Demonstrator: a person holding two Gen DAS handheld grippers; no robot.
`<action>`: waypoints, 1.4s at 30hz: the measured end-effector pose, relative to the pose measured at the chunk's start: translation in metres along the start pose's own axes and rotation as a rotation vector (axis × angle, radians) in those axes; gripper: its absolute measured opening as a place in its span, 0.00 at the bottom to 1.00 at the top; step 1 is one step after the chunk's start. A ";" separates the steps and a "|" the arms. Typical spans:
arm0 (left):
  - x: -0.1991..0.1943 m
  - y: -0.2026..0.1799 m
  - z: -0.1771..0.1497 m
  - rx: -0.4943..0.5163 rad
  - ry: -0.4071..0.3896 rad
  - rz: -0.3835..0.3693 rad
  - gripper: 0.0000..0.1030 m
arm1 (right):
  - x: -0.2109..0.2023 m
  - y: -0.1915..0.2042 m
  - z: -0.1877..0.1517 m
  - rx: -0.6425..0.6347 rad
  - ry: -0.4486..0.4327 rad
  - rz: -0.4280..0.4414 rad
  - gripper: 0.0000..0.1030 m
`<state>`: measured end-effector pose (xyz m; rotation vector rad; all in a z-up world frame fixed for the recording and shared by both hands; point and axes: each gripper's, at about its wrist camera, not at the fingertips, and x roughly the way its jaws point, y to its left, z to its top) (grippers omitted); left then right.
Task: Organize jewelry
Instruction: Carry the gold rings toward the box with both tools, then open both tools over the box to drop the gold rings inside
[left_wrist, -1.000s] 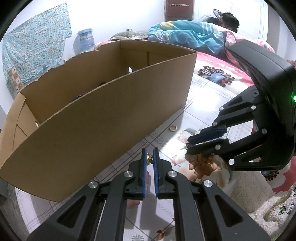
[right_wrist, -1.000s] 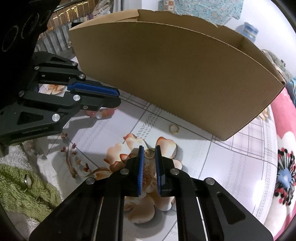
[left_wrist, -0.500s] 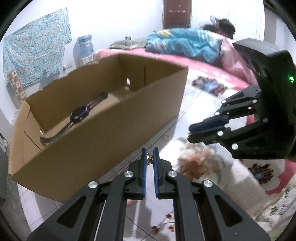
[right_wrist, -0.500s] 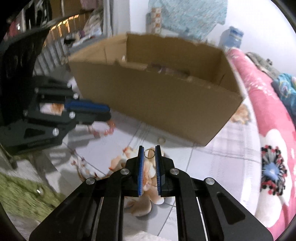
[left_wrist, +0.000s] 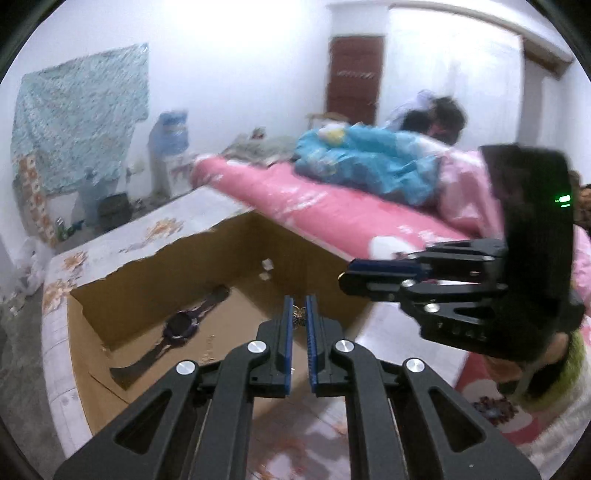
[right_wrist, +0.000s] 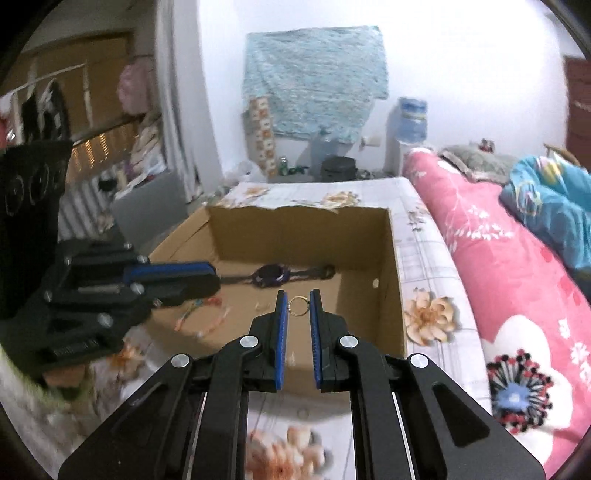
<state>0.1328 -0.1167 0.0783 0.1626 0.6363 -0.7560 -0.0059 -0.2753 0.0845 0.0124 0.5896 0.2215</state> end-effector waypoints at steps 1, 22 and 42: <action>0.011 0.005 0.003 -0.008 0.025 0.023 0.06 | 0.008 -0.001 0.003 0.011 0.007 -0.012 0.10; 0.054 0.038 0.023 -0.139 0.083 0.200 0.31 | 0.039 -0.015 0.021 0.152 0.007 -0.117 0.28; -0.051 -0.004 -0.006 -0.132 -0.046 0.210 0.72 | -0.061 0.005 0.003 0.214 -0.146 -0.058 0.84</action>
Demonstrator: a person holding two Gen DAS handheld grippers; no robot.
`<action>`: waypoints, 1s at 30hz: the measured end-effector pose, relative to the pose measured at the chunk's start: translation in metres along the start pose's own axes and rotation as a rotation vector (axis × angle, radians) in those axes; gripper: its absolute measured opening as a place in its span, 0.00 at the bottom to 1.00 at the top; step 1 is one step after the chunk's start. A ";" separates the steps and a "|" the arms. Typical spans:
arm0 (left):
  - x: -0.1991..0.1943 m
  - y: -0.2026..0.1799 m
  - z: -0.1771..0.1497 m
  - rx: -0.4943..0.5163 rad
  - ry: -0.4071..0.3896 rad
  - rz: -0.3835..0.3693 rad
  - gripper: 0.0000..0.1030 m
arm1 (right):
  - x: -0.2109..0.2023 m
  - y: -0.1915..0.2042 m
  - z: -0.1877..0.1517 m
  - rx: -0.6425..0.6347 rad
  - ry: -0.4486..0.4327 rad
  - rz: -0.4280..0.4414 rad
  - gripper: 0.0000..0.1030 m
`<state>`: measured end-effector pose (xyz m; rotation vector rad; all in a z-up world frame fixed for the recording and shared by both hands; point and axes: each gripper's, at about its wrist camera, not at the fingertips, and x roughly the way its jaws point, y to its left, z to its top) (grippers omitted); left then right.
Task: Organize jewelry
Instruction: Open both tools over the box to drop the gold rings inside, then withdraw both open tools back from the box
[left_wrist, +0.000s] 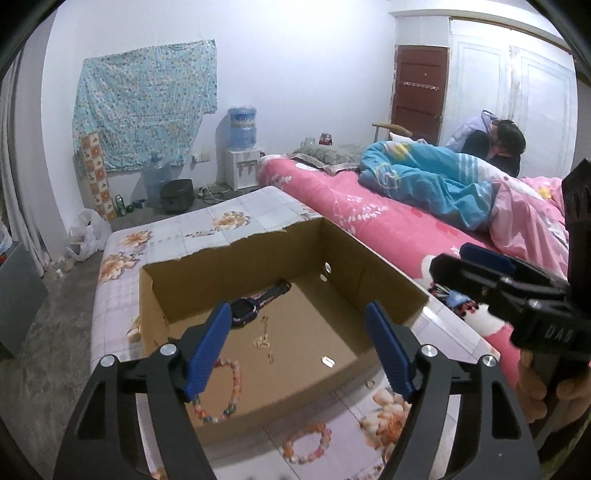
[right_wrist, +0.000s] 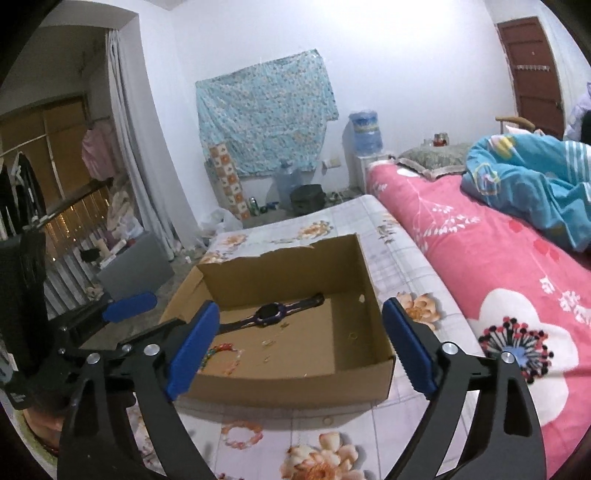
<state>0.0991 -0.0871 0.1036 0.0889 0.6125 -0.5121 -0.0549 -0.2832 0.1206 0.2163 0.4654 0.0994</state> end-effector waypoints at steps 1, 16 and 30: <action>-0.003 0.000 -0.003 0.000 0.002 0.001 0.72 | -0.003 0.001 -0.002 0.003 0.001 0.005 0.86; -0.025 0.001 -0.041 -0.032 0.047 0.007 0.76 | -0.018 0.004 -0.044 0.019 0.110 0.033 0.92; -0.028 -0.007 -0.048 -0.024 0.055 0.002 0.78 | -0.016 -0.005 -0.070 0.064 0.198 0.001 0.92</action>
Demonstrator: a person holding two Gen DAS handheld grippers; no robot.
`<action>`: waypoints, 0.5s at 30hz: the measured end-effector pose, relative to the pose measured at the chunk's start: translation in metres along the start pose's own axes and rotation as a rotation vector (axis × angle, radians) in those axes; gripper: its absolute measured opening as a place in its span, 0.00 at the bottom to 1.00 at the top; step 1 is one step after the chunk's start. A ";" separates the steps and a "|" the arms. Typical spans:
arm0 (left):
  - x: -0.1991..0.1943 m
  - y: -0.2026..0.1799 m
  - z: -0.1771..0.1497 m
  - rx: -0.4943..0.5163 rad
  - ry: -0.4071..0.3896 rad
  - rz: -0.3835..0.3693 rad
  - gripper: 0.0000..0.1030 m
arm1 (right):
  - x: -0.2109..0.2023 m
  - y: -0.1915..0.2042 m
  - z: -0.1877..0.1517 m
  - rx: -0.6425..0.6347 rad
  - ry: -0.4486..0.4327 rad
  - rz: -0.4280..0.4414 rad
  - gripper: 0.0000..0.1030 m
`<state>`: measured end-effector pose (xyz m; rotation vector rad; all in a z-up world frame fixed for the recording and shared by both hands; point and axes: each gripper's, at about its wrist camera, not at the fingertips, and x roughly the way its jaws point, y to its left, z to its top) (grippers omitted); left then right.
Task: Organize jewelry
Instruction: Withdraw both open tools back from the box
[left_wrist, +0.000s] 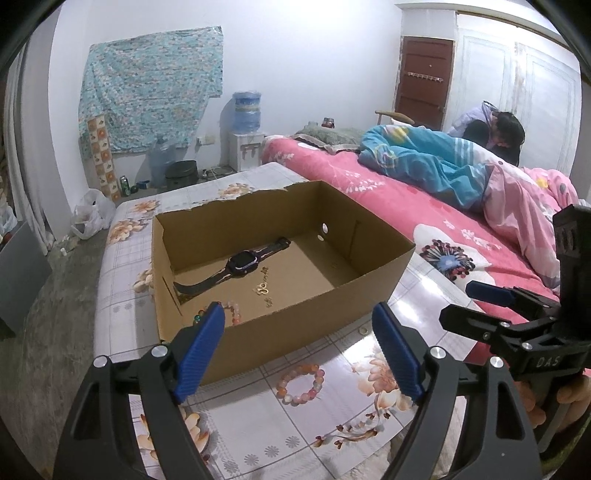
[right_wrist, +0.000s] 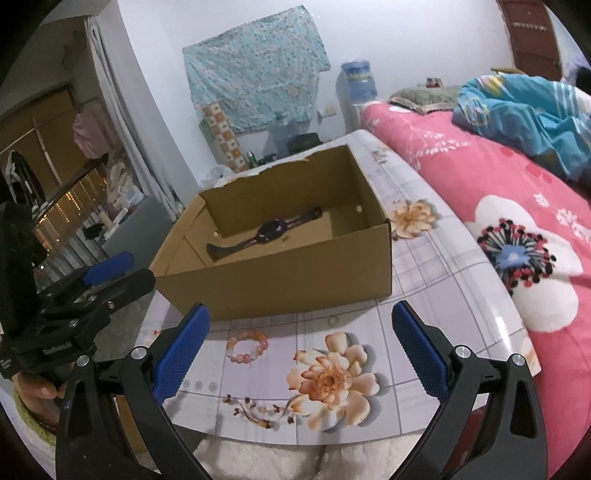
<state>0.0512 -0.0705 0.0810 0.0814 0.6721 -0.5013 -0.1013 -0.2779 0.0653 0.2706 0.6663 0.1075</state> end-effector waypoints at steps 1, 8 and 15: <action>0.000 -0.001 -0.001 0.003 0.002 0.000 0.78 | 0.000 0.000 -0.001 0.001 0.004 -0.003 0.92; 0.002 -0.003 0.001 0.006 0.006 0.000 0.78 | 0.003 -0.003 -0.004 0.012 0.025 -0.017 0.92; 0.003 -0.004 0.001 0.008 0.008 0.001 0.78 | 0.004 -0.003 -0.005 0.010 0.030 -0.055 0.92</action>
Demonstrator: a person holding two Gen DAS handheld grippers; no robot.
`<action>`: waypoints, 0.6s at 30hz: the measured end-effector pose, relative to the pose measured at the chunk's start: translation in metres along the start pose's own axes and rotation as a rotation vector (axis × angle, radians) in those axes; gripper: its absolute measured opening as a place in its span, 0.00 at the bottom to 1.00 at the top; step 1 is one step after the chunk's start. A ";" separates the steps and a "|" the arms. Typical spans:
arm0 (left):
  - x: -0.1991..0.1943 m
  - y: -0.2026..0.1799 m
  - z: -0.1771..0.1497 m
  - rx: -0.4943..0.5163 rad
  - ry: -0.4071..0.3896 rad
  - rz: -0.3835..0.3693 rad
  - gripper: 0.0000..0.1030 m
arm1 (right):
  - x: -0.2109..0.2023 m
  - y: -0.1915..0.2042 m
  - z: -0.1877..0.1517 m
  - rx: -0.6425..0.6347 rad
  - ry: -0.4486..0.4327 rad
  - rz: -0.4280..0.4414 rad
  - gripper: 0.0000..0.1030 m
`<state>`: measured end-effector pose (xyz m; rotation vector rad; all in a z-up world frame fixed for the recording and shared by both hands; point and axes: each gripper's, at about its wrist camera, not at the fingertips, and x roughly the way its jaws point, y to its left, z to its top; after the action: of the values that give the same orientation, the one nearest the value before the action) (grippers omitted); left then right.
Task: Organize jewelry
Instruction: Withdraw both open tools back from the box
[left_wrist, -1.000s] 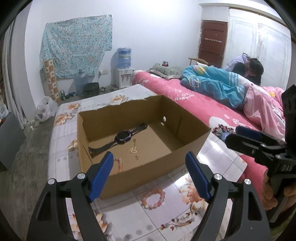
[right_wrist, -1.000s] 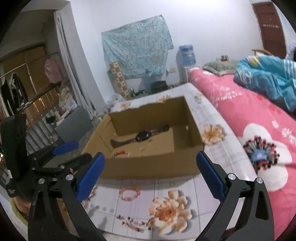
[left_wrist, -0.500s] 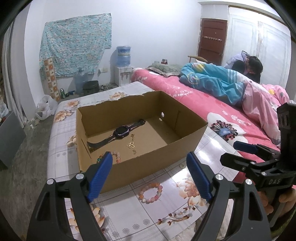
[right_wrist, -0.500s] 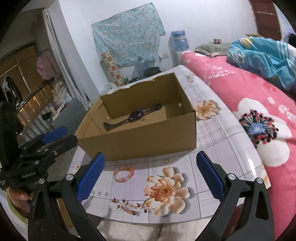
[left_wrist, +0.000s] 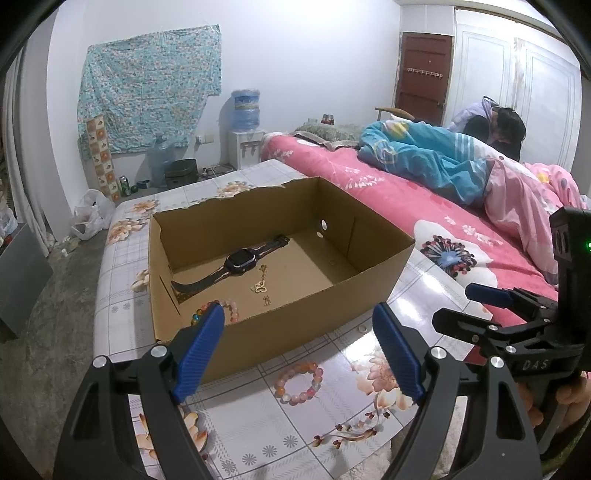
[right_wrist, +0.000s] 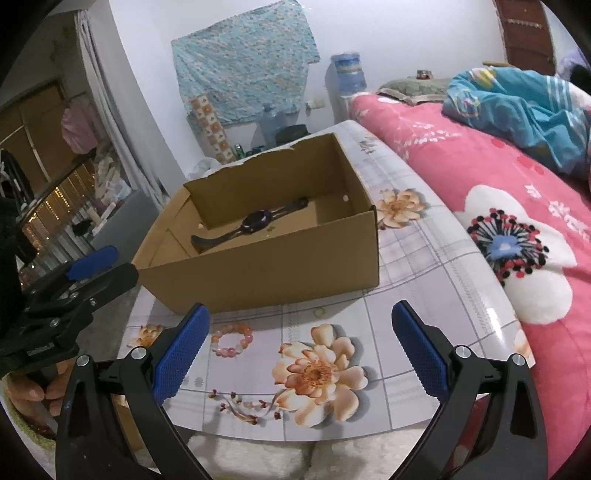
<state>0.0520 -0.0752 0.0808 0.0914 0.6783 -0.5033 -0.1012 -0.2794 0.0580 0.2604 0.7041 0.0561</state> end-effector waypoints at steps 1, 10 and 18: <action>0.000 0.000 0.000 0.000 -0.001 0.000 0.78 | 0.000 0.000 0.000 0.001 0.001 -0.010 0.92; 0.001 -0.001 0.000 0.000 -0.001 0.000 0.78 | -0.004 -0.004 0.001 -0.004 -0.029 -0.157 0.92; 0.002 -0.001 0.000 0.004 -0.001 0.001 0.79 | -0.008 -0.010 0.003 -0.024 -0.068 -0.319 0.92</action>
<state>0.0526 -0.0767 0.0793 0.0948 0.6764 -0.5037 -0.1058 -0.2908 0.0631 0.1245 0.6694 -0.2472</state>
